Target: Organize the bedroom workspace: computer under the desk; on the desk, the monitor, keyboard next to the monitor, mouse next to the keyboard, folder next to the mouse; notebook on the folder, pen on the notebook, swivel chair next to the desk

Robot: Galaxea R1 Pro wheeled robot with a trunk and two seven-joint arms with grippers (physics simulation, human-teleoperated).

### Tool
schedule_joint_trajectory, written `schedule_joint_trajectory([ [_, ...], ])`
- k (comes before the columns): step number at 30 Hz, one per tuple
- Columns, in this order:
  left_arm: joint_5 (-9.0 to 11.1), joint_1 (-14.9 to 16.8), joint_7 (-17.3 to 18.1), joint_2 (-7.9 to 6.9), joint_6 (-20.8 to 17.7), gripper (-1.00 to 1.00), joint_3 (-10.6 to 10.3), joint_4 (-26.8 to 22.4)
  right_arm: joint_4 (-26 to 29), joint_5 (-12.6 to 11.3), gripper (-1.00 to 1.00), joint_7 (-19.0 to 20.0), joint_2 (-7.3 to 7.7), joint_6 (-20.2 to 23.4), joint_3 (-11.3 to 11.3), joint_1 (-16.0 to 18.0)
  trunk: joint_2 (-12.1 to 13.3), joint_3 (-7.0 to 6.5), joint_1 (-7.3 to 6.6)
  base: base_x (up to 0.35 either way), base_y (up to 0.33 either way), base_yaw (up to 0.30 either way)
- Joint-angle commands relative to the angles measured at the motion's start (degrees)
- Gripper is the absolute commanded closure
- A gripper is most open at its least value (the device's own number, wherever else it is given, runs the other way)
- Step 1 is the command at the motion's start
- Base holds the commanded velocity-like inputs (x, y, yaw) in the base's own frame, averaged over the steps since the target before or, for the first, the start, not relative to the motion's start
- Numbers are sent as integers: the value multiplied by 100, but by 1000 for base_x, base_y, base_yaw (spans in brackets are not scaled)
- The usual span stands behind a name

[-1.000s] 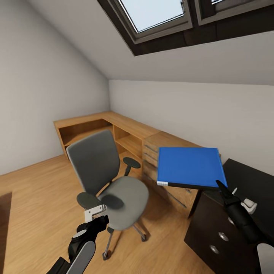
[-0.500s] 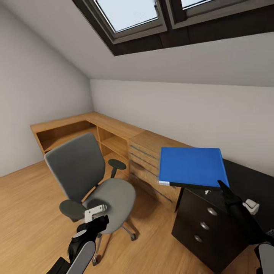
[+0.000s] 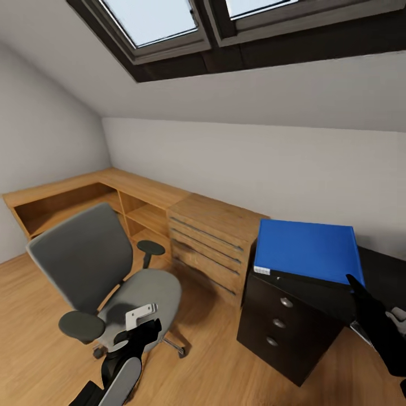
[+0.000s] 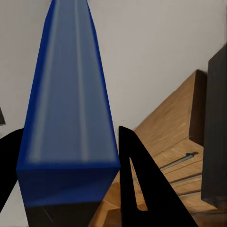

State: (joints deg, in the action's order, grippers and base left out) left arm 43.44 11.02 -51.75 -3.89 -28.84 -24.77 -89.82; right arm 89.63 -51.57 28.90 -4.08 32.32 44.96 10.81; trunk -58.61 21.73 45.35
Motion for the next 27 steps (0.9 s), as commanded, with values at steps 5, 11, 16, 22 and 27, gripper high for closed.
schedule_joint_trajectory([
  [5, 35, 5, -46, -6, -17, -100, -10, -8, 2, -32, 100, -100, 1, 40, 21, 9, 197, -68, -110, 0, 0, -276],
  [11, 37, 5, -46, -1, -17, -100, -12, -9, -3, -33, 100, -170, 3, 38, 23, 9, 438, -158, -242, 0, 0, -276],
  [16, 38, 5, -46, 2, -17, -100, -14, -8, 15, -56, 100, -161, -25, 45, 21, 9, 638, -232, -352, 0, 0, -207],
  [22, 42, 5, -46, 1, -17, -100, -13, -1, 2, -499, 100, -146, -25, 98, -4, 9, 879, -337, -483, 0, 0, -23],
  [27, 42, 5, -46, 3, -17, -100, -18, -1, 2, -593, 100, -126, -41, 110, -5, 9, 1080, -426, -593, 0, 0, 0],
])
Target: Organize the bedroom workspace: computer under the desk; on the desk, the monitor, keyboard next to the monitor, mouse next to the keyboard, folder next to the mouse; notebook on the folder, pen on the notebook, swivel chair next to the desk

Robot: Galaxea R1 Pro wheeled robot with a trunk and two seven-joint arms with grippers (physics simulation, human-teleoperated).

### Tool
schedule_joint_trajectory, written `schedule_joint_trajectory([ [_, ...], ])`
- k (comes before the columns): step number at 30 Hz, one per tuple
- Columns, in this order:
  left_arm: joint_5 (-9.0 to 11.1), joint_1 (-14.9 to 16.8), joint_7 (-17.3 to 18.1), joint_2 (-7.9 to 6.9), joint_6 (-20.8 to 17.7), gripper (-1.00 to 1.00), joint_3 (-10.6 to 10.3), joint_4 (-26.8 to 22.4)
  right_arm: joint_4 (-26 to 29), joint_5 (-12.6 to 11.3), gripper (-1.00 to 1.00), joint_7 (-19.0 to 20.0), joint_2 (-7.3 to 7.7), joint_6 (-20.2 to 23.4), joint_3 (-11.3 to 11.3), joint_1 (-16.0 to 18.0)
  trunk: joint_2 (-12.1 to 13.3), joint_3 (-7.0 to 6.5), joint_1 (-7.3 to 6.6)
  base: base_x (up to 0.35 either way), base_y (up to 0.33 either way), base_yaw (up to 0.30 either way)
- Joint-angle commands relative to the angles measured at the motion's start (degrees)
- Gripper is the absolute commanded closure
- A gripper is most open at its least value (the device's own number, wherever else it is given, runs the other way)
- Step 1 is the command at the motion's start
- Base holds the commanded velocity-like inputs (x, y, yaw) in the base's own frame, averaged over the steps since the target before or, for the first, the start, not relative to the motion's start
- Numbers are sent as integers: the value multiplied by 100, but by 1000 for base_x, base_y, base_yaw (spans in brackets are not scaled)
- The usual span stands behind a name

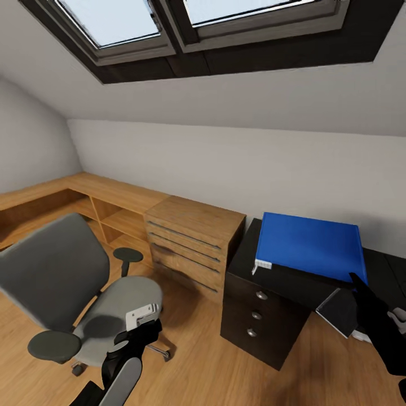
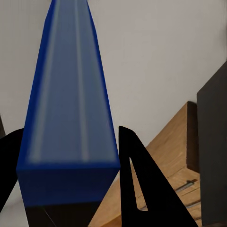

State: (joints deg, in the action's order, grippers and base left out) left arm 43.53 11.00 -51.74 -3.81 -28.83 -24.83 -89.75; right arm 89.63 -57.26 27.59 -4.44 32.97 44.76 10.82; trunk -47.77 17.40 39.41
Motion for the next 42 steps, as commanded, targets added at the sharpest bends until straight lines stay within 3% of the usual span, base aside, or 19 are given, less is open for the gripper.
schedule_joint_trajectory([
  [1, 36, 7, -46, -6, -19, -100, -12, -4, -3, -27, 100, 6, -3, 44, 13, 8, 36, -11, -22, 0, 0, 0],
  [7, 58, 7, -21, 10, -53, -100, -38, 152, -250, -13, 100, -21, 27, -24, -6, 8, 276, -119, -153, 0, 0, -63],
  [11, 59, 7, -3, 47, -74, -100, -72, 464, -351, 17, 100, -106, 71, -140, -4, 19, 276, -119, -153, 0, 0, -223],
  [14, 57, 7, -9, 183, -83, -100, -269, 629, -666, 20, 100, -399, 234, -516, -3, 34, 276, -119, -153, 0, 0, -252],
  [15, 54, 7, -19, 243, -82, -100, -409, 728, -869, 3, 100, -633, 377, -750, -3, 38, 276, -119, -153, 0, 0, -259],
  [19, 51, 7, -27, 299, -72, -100, -574, 847, -1116, -13, 100, -1068, 591, -1130, -1, 49, 276, -119, -153, 0, 0, -261],
  [26, 50, 7, -29, 310, -70, -100, -618, 879, -1165, -6, 100, -1228, 643, -1444, 1, 52, 276, -119, -153, 0, 0, -264],
  [42, 24, 7, -29, 302, -18, -100, -664, 854, -1175, -10, 100, -1374, 632, -1540, 15, 52, 276, -119, -153, 0, 0, -265],
])
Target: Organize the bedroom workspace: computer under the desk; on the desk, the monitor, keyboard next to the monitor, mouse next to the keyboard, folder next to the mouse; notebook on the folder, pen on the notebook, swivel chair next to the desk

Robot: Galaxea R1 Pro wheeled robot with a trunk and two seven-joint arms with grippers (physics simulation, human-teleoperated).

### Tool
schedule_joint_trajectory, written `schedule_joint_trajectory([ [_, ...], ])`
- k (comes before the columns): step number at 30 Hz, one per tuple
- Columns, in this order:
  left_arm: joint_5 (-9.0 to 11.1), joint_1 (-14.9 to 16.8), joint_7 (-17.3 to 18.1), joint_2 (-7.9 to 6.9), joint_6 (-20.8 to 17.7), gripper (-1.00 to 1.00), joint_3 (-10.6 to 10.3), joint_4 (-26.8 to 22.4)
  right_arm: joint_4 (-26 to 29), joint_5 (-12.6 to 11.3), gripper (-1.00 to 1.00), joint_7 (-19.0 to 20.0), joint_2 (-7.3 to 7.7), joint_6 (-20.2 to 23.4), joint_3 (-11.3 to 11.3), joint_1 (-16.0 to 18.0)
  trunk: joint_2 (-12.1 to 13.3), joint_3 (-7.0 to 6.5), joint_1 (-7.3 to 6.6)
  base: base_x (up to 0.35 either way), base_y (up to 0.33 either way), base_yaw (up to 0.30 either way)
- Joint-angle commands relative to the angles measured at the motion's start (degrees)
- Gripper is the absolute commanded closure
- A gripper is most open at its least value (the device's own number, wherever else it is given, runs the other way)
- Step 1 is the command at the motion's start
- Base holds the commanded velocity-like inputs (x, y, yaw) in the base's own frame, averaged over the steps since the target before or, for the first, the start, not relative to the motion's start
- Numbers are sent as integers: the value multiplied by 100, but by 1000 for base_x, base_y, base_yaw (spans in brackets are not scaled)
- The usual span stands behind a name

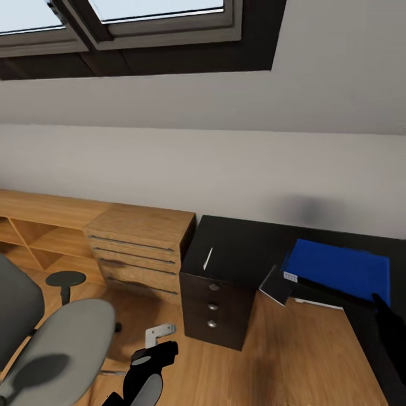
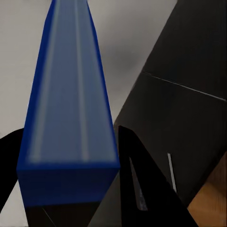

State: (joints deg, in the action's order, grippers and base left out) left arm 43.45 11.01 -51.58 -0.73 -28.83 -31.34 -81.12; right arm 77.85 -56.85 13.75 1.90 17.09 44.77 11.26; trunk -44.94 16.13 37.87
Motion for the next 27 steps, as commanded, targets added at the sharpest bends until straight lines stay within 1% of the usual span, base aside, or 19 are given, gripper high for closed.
schedule_joint_trajectory([
  [1, 32, 6, -46, -6, -18, -100, -31, -9, 2, -52, 100, -81, -3, 15, 14, 8, -7, 8, 1, 0, 0, -265],
  [6, 32, 6, -46, -6, -18, -100, -89, -9, 2, -62, 100, -280, -15, -84, 14, 8, -7, 8, 1, 0, 0, -265],
  [16, 32, 6, -46, -6, -17, -100, -107, -9, 8, -72, 100, -305, -35, -96, -17, 8, -7, 8, 1, 0, 0, -255],
  [18, 32, 6, -46, -6, -19, -100, -108, -9, 9, -72, 100, -304, -42, -94, -50, 8, -7, 8, 1, 0, 0, -222],
  [22, 32, 6, -46, -6, -20, -100, -106, -9, 10, -72, 100, -303, -41, -92, -209, 8, -7, 8, 1, 0, 0, -255],
  [27, 32, 6, -46, -8, -20, -100, -105, -9, 10, -72, 100, -303, -41, -92, -228, 8, -7, 8, 1, 0, 0, -268],
])
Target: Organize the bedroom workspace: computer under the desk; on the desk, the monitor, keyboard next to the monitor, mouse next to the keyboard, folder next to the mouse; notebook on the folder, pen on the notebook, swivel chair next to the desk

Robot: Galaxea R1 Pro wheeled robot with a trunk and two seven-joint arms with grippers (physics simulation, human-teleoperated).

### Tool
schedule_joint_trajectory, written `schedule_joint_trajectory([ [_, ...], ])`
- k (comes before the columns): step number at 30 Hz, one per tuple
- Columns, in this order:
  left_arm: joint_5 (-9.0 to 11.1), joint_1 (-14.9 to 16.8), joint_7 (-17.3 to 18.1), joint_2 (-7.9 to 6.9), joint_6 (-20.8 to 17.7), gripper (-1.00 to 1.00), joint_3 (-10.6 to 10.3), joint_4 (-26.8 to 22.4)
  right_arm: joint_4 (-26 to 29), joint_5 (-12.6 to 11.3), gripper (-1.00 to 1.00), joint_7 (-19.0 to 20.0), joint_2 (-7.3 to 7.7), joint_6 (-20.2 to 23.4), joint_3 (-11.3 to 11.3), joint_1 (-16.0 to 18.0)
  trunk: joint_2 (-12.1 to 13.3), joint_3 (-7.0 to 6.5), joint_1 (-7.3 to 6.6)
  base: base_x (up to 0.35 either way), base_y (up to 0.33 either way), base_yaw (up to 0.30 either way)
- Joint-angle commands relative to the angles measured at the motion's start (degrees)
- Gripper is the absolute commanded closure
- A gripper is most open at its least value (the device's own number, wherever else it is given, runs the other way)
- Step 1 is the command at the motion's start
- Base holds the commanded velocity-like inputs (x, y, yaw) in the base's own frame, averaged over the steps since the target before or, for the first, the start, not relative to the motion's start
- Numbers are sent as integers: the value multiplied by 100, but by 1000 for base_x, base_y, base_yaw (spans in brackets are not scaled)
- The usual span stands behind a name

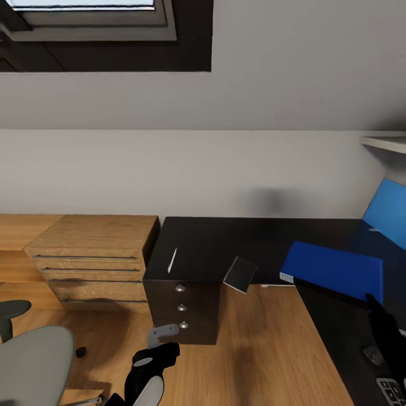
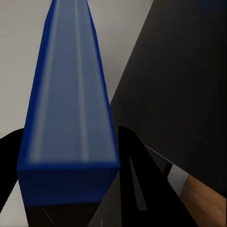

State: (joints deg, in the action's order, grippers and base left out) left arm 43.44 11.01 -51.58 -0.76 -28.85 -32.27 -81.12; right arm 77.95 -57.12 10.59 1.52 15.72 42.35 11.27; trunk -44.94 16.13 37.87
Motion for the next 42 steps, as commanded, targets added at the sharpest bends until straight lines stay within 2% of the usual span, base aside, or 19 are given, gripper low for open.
schedule_joint_trajectory([
  [1, 32, 6, -45, -6, -17, -100, -10, -9, 1, -45, 100, 14, -2, 48, 9, 7, -7, 8, 1, 0, 0, -230],
  [8, 31, 6, -39, -11, -17, -100, -9, -9, 12, -50, 100, 36, -16, 67, -46, 7, -7, 8, 1, 0, 0, -95],
  [13, 32, 6, -38, -12, -22, -100, -8, -9, 31, -155, 100, 71, -177, 79, -100, 7, -7, 8, 1, 0, 0, -6],
  [18, 31, 6, -37, -12, -22, -100, -7, -9, 25, -211, 100, 59, -218, 80, -367, 7, -7, 8, 1, 0, 0, -1],
  [22, 32, 6, -40, -12, -23, -100, -7, -9, 16, -221, 100, 74, -228, 79, -427, 7, -7, 8, 1, 0, 0, 0],
  [25, 29, 6, -44, -12, -23, -100, -1, -9, 7, -515, 100, 46, -477, -7, -446, 7, -7, 8, 1, 0, 0, 0],
  [26, 30, 6, -45, -9, -24, -100, -7, -9, -11, -572, 100, -14, -559, -289, -554, 7, -7, 8, 1, 0, 0, 0],
  [27, 31, 6, -45, -8, -24, -100, -8, -9, -25, -579, 100, -52, -571, -418, -612, 7, -7, 8, 1, 0, 0, 0],
  [28, 31, 6, -45, -6, -24, -100, -11, -9, -67, -592, 100, -163, -587, -759, -768, 9, -7, 8, 1, 0, 0, 0],
  [29, 32, 6, -45, -5, -24, -100, -14, -9, -204, -607, 100, -448, -599, -1581, -1166, 73, -7, 8, 1, 0, 0, 0],
  [30, 32, 6, -45, -4, -24, -100, -14, -9, -260, -611, 100, -551, -601, -1879, -1307, 109, -7, 8, 1, 0, 0, 0],
  [31, 32, 6, -45, -4, -24, -100, -15, -9, -377, -616, 100, -746, -601, -2477, -1573, 197, -7, 8, 1, 0, 0, 0],
  [32, 32, 6, -45, -3, -24, -100, -14, -9, -622, -620, 100, -987, -600, -3374, -1898, 383, -7, 8, 1, 0, 0, 0],
  [33, 32, 6, -45, -3, -24, -100, -12, -9, -829, -625, 100, -1092, -602, -3891, -2039, 520, -7, 8, 1, 0, 0, 0],
  [35, 31, 6, -45, -3, -24, -100, -9, -9, -1462, -629, 100, -1202, -606, -4826, -2189, 914, -7, 8, 1, 0, 0, 0],
  [36, 31, 6, -45, -3, -24, -100, -9, -9, -1621, -630, 100, -1217, -606, -5005, -2210, 1016, -7, 8, 1, 0, 0, 0],
  [38, 27, 6, -45, -4, -24, -100, -8, -9, -2385, -634, 100, -1258, -595, -5607, -2260, 1455, -7, 8, 1, 0, 0, 0],
  [42, 26, 6, -45, -8, -24, -100, -8, -9, -3163, -648, 100, -1279, -559, -5907, -2251, 1802, -7, 8, 1, 0, 0, 0],
])
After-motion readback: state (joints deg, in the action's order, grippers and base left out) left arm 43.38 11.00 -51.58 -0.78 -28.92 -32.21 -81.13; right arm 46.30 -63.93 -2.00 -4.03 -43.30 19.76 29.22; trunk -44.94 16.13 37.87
